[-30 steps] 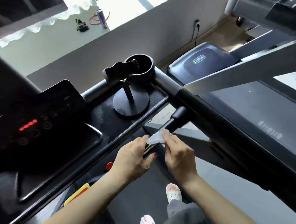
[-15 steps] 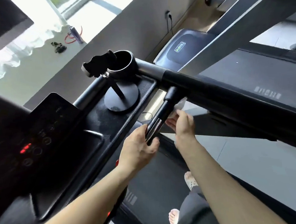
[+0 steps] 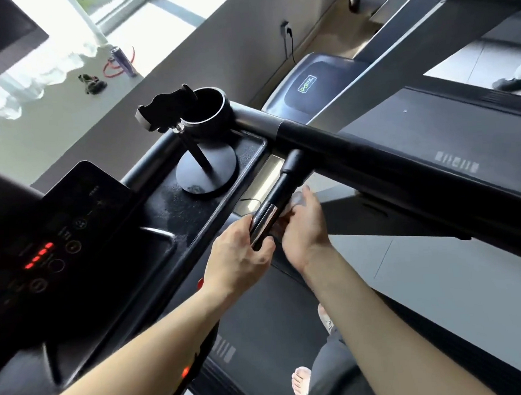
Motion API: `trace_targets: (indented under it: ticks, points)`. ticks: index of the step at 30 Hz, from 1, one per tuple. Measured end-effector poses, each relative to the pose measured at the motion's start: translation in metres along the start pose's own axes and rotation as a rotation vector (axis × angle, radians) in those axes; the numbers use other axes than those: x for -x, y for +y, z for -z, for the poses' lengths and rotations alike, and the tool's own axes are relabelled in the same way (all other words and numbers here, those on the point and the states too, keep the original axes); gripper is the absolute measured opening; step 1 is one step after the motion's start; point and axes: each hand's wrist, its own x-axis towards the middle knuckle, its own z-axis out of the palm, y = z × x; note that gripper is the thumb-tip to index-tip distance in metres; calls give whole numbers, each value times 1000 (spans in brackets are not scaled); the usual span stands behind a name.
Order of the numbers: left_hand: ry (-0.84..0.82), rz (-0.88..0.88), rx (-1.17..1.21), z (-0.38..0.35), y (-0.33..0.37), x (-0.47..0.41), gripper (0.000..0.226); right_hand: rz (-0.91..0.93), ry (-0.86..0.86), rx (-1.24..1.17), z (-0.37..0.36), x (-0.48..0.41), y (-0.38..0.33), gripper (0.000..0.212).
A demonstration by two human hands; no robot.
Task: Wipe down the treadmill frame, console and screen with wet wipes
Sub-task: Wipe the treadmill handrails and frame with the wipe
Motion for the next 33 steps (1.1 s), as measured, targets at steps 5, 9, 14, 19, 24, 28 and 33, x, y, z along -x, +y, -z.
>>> trace_targets:
  ticks: [5, 9, 14, 19, 24, 28, 33]
  points:
    - [-4, -8, 7, 0, -1, -1, 10, -36, -104, -117, 21, -13, -22, 77]
    - [-21, 14, 16, -2, -4, -1, 15, -15, -50, -168, 9, -20, -12, 62]
    - [-28, 30, 37, -6, -7, -2, 20, -97, -104, -77, 26, 2, -7, 70]
    - [-33, 48, 31, -4, -8, -3, 19, 31, 60, -219, 15, -9, -20, 60]
    - [-40, 53, 78, -2, -6, -2, 17, 23, 127, 88, 14, 18, 6, 21]
    - [-50, 76, 99, -4, -9, -2, 23, 448, 185, 613, 18, 24, -22, 13]
    - [-29, 56, 91, -4, -8, -2, 21, 1186, -258, 1772, 9, -11, -76, 22]
